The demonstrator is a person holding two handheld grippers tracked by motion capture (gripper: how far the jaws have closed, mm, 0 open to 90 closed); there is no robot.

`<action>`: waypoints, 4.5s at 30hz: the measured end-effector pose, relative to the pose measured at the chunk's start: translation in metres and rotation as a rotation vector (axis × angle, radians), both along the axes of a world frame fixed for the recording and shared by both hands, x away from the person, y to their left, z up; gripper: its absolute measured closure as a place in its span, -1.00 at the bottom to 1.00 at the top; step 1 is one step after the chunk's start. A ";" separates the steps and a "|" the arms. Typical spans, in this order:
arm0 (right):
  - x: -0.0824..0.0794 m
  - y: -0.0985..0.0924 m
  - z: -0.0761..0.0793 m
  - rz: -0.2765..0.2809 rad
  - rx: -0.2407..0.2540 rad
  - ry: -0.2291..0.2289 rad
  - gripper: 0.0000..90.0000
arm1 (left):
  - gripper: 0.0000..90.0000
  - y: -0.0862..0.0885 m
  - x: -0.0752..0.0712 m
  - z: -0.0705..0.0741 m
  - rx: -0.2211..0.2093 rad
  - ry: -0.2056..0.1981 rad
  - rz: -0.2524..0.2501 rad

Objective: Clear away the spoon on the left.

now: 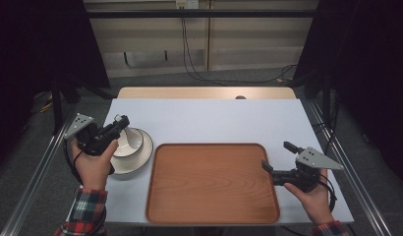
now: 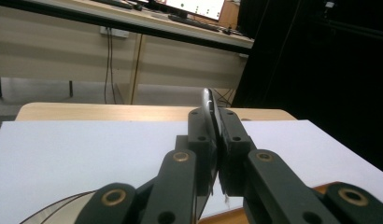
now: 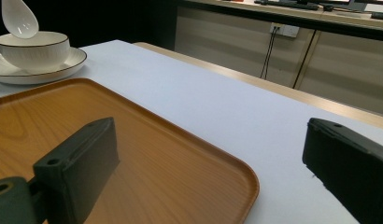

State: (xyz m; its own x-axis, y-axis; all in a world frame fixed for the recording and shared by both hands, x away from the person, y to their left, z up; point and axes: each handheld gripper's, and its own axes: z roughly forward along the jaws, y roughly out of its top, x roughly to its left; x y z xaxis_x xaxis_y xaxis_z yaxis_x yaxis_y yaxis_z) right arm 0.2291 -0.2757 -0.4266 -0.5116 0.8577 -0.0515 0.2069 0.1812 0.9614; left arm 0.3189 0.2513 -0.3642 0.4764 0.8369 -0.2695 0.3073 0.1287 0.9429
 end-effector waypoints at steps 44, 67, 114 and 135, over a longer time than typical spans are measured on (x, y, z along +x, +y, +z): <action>-0.003 -0.001 0.000 -0.011 0.012 0.002 -0.96 | 0.90 -0.057 -0.022 -0.013 0.034 0.038 -0.217; 0.003 0.008 -0.001 0.009 0.000 0.001 -0.95 | 0.90 -0.063 -0.041 -0.029 0.039 0.077 -0.258; 0.008 0.011 0.000 0.042 0.001 -0.014 -0.95 | 0.90 -0.065 -0.060 -0.053 0.066 0.147 -0.306; 0.008 0.013 -0.001 0.044 0.002 -0.009 -0.94 | 0.90 -0.081 -0.070 -0.052 0.048 0.168 -0.407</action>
State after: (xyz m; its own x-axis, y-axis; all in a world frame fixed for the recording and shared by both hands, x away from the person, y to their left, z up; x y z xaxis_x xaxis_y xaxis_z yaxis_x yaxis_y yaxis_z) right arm 0.2369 -0.2629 -0.4273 -0.5485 0.8344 -0.0546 0.1902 0.1880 0.9636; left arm 0.2491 0.1707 -0.4163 0.7225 0.6038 -0.3366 0.4731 -0.0769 0.8776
